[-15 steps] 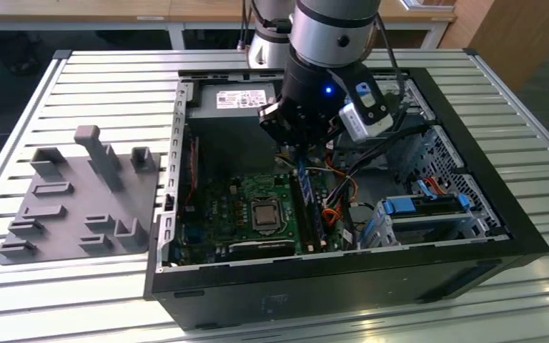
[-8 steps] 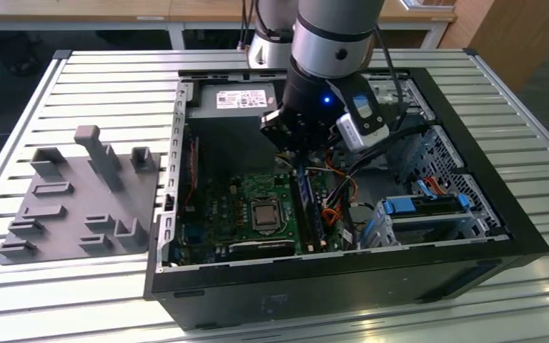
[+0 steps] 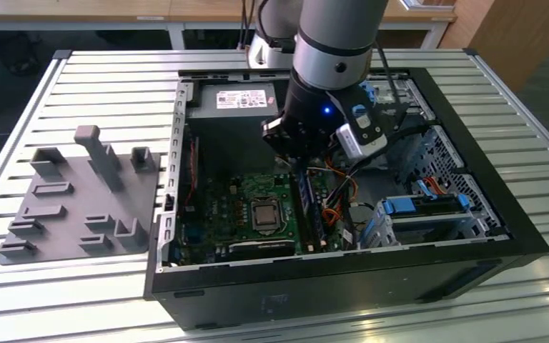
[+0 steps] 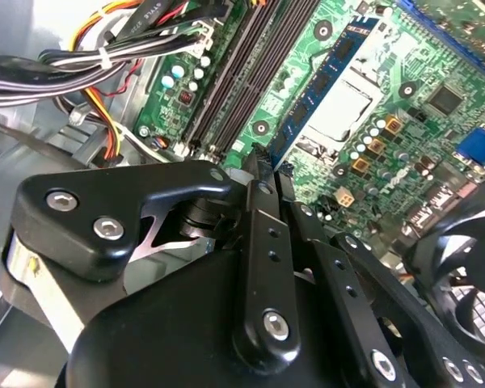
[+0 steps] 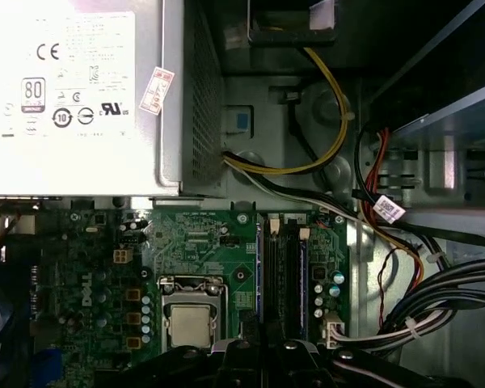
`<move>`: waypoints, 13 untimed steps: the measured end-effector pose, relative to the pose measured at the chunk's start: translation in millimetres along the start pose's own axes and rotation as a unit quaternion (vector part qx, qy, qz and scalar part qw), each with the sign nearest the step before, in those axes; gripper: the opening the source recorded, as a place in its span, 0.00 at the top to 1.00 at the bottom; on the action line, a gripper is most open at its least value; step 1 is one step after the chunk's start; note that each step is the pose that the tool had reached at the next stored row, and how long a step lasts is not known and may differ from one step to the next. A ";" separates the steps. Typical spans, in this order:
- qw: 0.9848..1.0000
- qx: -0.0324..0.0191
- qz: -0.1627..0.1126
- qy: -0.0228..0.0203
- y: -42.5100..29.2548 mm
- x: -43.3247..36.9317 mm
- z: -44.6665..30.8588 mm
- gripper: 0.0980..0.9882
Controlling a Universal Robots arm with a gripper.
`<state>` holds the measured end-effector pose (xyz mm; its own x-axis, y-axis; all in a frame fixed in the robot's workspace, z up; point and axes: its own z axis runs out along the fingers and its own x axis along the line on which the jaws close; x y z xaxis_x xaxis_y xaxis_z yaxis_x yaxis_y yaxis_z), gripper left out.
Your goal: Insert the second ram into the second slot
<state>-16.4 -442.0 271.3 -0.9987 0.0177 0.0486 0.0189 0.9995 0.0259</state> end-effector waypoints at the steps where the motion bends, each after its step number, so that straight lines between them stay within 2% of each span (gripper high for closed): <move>1: 1.000 0.000 0.001 0.000 -0.1 -0.2 1.8 0.95; 9: 1.000 0.000 0.009 0.000 -6.0 -1.9 8.1 0.95; 13: 1.000 -0.001 0.015 0.000 -6.7 -3.0 13.8 0.95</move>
<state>-14.2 -448.3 257.2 -0.9977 0.0470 0.0487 0.0483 0.9985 0.0259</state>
